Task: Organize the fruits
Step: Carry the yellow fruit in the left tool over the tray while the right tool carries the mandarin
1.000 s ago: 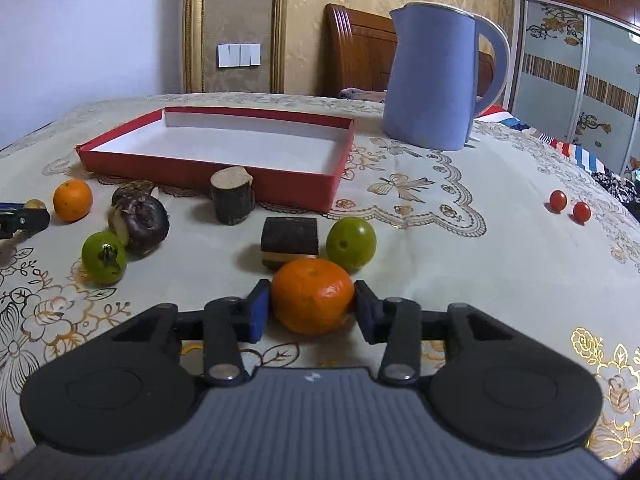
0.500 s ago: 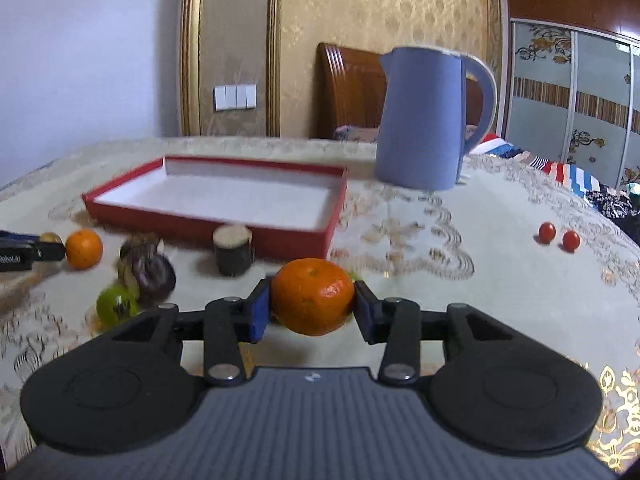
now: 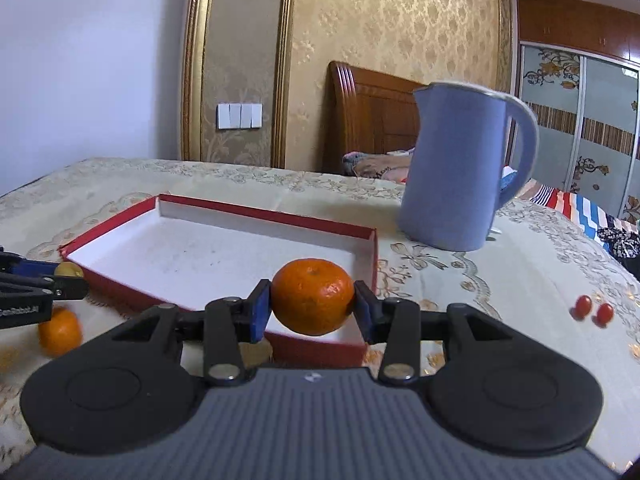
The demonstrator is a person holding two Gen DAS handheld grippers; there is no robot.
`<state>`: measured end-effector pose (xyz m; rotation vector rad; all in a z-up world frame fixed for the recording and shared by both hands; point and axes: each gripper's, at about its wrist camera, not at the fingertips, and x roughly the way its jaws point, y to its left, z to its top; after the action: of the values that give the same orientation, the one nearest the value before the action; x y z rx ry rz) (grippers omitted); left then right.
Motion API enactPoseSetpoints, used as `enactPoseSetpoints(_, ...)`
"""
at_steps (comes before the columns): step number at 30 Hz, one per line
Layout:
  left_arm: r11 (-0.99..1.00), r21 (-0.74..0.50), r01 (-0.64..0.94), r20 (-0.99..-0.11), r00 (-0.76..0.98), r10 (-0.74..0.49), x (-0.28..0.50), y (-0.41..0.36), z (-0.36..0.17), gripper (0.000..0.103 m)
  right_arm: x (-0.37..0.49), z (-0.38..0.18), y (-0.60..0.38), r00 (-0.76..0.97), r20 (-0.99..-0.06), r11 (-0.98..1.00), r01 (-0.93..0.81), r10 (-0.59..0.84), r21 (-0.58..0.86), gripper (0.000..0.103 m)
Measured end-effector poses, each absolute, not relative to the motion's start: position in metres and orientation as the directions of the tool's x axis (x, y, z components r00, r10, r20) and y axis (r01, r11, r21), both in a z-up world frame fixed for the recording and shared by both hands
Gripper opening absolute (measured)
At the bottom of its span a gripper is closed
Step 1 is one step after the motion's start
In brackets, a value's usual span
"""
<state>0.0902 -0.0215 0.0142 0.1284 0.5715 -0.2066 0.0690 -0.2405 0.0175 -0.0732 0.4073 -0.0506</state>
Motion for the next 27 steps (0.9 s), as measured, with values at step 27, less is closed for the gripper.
enactPoseSetpoints(27, 0.979, 0.053, 0.198, -0.613, 0.78, -0.124, 0.194, -0.064, -0.004, 0.025, 0.177, -0.009, -0.241, 0.814, -0.576, 0.996, 0.088, -0.079, -0.012, 0.041)
